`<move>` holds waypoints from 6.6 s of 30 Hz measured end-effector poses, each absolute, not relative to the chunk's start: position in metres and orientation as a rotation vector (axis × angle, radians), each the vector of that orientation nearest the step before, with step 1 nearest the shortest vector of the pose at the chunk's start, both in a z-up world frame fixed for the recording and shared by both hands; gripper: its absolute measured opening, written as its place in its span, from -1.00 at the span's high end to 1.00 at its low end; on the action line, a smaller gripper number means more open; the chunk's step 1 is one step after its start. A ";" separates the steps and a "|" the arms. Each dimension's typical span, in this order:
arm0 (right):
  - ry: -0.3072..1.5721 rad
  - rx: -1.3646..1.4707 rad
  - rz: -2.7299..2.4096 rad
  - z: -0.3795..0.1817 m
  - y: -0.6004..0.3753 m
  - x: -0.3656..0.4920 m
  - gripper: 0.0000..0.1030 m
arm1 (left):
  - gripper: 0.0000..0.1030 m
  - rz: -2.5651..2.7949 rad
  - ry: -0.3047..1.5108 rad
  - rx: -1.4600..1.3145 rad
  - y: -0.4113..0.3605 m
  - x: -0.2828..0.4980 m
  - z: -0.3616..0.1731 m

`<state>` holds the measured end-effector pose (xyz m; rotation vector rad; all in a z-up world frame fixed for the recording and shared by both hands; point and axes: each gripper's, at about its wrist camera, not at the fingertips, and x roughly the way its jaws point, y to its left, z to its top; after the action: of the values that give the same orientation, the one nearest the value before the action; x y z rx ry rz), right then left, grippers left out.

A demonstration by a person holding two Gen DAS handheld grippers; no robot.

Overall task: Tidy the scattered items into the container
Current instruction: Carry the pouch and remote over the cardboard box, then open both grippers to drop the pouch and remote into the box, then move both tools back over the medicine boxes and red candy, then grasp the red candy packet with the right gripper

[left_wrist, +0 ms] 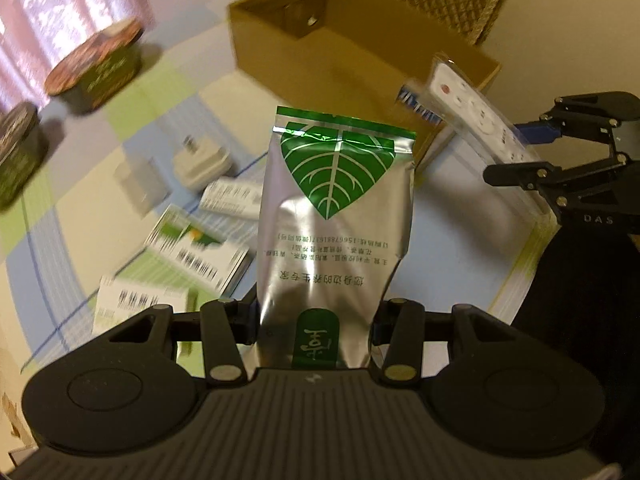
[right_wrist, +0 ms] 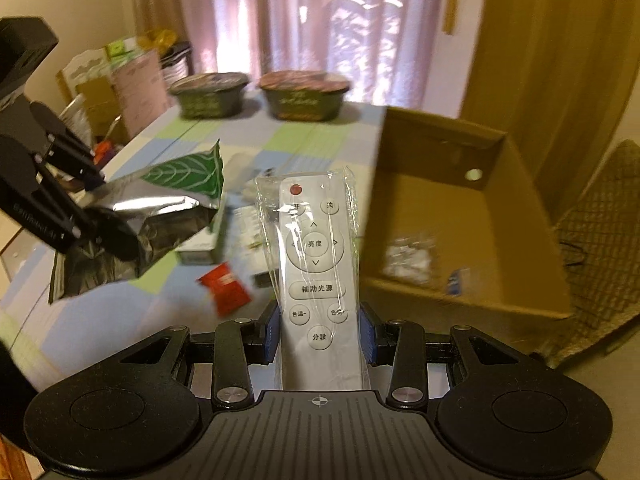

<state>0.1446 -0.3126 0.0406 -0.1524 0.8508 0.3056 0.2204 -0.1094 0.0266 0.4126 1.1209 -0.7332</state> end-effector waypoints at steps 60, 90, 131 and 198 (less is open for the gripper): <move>0.831 0.016 0.034 0.045 -0.463 0.277 0.18 | -0.11 -0.332 1.125 -0.222 -0.293 0.348 0.025; 0.817 0.023 0.039 0.043 -0.445 0.294 -0.66 | -0.11 -0.337 1.114 -0.182 -0.264 0.347 0.030; 0.834 -0.038 0.141 0.058 -0.363 0.170 -0.66 | -0.68 -0.283 1.062 -0.170 -0.140 0.211 0.031; 0.979 -0.391 0.590 -0.085 -0.186 0.207 -0.23 | -0.97 -0.227 1.121 0.145 0.013 0.167 -0.075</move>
<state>0.2070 -0.1860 -0.0846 -0.3908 0.9793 0.5895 0.1665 0.0130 -0.0745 0.1451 1.1210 -0.2274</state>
